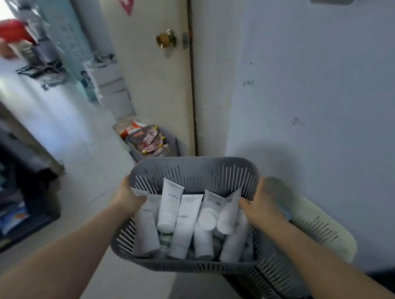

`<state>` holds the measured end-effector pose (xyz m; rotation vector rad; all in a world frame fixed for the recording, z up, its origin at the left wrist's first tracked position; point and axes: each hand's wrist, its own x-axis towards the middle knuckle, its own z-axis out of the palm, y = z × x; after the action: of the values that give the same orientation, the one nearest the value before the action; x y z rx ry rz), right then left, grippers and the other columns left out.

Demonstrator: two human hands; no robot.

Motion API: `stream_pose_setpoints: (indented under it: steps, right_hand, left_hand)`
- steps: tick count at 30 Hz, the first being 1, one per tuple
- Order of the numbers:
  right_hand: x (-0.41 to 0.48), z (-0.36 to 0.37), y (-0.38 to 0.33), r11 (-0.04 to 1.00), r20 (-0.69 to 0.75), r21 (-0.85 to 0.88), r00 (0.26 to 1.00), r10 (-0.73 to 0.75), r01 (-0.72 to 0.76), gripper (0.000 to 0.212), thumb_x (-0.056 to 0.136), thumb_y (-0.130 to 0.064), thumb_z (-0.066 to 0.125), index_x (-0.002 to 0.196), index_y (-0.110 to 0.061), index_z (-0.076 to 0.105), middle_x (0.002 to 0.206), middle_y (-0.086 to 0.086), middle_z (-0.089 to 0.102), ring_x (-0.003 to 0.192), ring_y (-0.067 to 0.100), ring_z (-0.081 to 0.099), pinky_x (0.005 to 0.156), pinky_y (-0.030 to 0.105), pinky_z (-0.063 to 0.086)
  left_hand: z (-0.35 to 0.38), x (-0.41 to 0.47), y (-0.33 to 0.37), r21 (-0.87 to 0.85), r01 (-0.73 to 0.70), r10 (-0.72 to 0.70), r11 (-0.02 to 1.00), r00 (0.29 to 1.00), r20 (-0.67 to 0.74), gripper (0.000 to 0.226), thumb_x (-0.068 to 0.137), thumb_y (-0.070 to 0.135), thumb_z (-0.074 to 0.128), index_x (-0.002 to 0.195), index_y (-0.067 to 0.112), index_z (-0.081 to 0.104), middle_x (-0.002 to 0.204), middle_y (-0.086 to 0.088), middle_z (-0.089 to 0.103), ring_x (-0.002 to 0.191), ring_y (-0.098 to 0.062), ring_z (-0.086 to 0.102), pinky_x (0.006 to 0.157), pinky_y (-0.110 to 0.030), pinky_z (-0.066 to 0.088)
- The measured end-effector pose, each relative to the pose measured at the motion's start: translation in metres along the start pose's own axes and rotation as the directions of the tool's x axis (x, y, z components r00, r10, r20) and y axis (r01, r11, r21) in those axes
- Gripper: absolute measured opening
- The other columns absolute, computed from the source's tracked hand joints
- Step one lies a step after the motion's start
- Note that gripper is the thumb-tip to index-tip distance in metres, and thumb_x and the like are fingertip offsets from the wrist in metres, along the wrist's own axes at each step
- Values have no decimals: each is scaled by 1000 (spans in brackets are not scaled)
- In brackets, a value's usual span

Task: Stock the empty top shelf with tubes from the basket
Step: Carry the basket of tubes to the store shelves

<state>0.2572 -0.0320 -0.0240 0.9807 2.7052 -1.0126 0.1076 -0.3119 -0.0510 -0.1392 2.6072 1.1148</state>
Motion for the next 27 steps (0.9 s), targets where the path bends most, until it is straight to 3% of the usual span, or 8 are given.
stream_pose_setpoints:
  steps: [2, 4, 7, 10, 14, 17, 22, 27]
  right_hand:
    - [-12, 22, -22, 996, 108, -51, 992, -61, 66, 83, 94, -37, 52, 150, -4, 0, 146, 22, 34, 128, 35, 44, 100, 39, 40]
    - [-29, 46, -43, 988, 174, -90, 978, -112, 129, 84, 93, -38, 53, 150, -6, -1, 150, 23, 26, 133, 37, 38, 106, 42, 36]
    - [-65, 83, -70, 964, 256, -111, 944, -208, 243, 75, 93, -34, 54, 145, -9, 6, 145, 23, 31, 123, 37, 46, 97, 42, 41]
    - [-106, 125, -93, 942, 371, -45, 881, -294, 333, 77, 94, -33, 53, 147, -16, 1, 140, 17, 41, 112, 32, 53, 86, 39, 47]
    - [-180, 180, -122, 899, 481, -79, 806, -345, 432, 84, 96, -33, 51, 151, -17, -11, 152, 22, 22, 131, 37, 38, 100, 42, 38]
    - [-243, 221, -140, 840, 540, -111, 742, -397, 531, 83, 96, -36, 50, 151, -18, -10, 149, 28, 22, 128, 42, 41, 100, 44, 38]
    - [-347, 294, -156, 739, 688, -85, 576, -442, 668, 83, 95, -34, 51, 151, -19, -8, 137, 30, 32, 116, 44, 50, 100, 45, 40]
    - [-448, 362, -172, 601, 818, -28, 364, -445, 799, 81, 94, -33, 52, 149, -23, -6, 134, 23, 35, 110, 40, 53, 86, 39, 42]
  left_hand:
    - [-24, -19, -51, -68, 81, -86, 994, 994, -64, 66, 78, 6, 68, 137, 14, 41, 127, -12, 58, 107, -33, 59, 90, -47, 52]
    - [-48, -43, -100, -130, 140, -155, 982, 981, -117, 67, 78, 6, 69, 138, 16, 40, 128, -12, 57, 110, -35, 58, 93, -48, 51]
    - [-81, -100, -154, -158, 195, -225, 968, 954, -199, 72, 82, 12, 66, 143, 26, 32, 121, 2, 51, 109, -30, 55, 82, -37, 49]
    - [-114, -155, -209, -218, 270, -324, 938, 906, -272, 73, 85, 11, 62, 146, 27, 28, 112, 0, 51, 94, -25, 54, 68, -30, 45]
    - [-153, -249, -287, -329, 335, -444, 883, 823, -355, 68, 82, 12, 64, 141, 21, 33, 115, -4, 54, 103, -31, 57, 81, -36, 48]
    - [-176, -324, -343, -407, 355, -509, 842, 772, -380, 68, 78, 15, 65, 139, 18, 35, 111, -3, 54, 108, -33, 57, 86, -37, 47]
    - [-199, -438, -434, -540, 443, -680, 716, 619, -394, 68, 80, 13, 67, 140, 20, 35, 122, -10, 57, 111, -33, 57, 89, -38, 49]
    - [-202, -559, -504, -653, 527, -837, 544, 391, -382, 83, 81, 21, 68, 149, 21, 22, 139, -13, 48, 122, -35, 52, 96, -40, 46]
